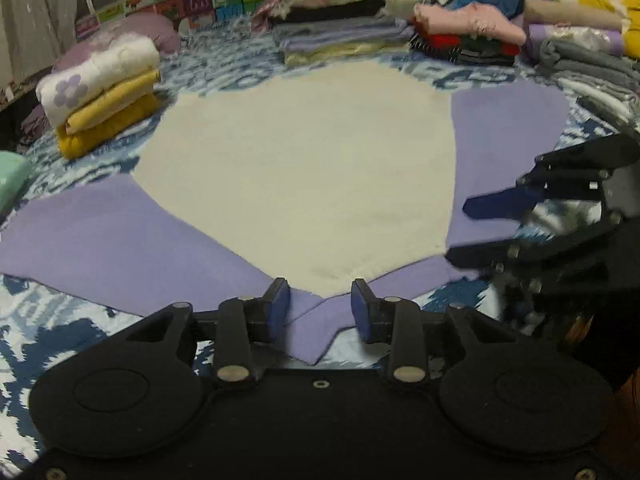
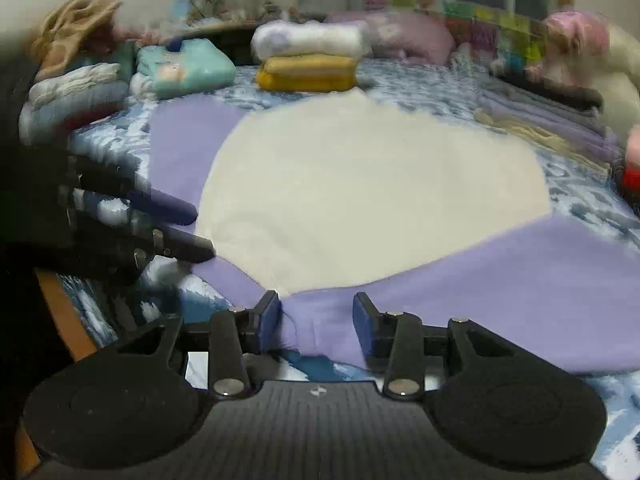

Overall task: Fold clothes
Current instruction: 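Open both grippers and release the spread sweatshirt, then grasp the lavender sleeve cuff with the left gripper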

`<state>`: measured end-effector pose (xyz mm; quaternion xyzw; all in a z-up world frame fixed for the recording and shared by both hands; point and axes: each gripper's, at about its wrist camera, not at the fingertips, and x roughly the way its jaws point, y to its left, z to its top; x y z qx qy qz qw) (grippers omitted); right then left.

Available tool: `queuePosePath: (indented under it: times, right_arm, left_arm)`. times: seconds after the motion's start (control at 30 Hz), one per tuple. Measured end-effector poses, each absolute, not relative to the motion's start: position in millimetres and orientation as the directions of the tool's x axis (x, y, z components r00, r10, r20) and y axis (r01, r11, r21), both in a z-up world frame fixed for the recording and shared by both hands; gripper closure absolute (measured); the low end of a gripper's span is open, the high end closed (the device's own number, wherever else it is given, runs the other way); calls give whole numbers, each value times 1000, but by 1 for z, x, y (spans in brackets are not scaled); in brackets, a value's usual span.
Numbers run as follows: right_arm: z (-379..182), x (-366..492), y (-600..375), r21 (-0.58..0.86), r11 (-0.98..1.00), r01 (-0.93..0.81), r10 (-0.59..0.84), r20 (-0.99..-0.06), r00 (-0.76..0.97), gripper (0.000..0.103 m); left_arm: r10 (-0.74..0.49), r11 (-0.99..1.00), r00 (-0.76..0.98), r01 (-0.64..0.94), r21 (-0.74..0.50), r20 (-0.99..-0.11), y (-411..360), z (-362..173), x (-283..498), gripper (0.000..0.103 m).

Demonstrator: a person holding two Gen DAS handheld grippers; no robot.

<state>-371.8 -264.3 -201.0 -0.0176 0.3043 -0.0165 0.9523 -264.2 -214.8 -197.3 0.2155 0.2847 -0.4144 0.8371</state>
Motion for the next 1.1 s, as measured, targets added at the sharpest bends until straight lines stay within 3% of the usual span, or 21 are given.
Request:
queuePosePath:
  times: [0.07, 0.17, 0.33, 0.5, 0.7, 0.93, 1.1]
  right_arm:
    - [-194, -377, -258, -97, 995, 33, -82, -557, 826, 63]
    - [-201, -378, -258, -106, 994, 16, -75, -587, 806, 63]
    - [-190, -393, -260, -55, 998, 7, -40, -615, 788, 64]
    - [-183, -431, -313, 263, 944, 200, -29, -537, 843, 62]
    - [-188, -478, -383, 617, 699, 362, -89, -426, 900, 53]
    - [-207, -539, -445, 813, 420, 404, -244, -327, 913, 44]
    - [-211, -573, -469, 855, 341, 392, -346, -273, 898, 43]
  left_arm:
    - [-575, 551, 511, 819, 159, -639, -213, -198, -269, 72]
    - [-541, 514, 490, 836, 193, -683, -218, -204, -267, 73]
    - [-566, 489, 403, 867, 100, -719, -204, -193, -263, 73]
    - [-606, 551, 424, 834, 28, -673, -194, -173, -255, 73]
    - [-654, 531, 416, 847, 7, -633, -235, -156, -269, 72]
    - [-697, 386, 328, 921, 52, -638, -334, -149, -297, 68]
    - [-703, 289, 292, 950, 115, -648, -409, -158, -324, 68]
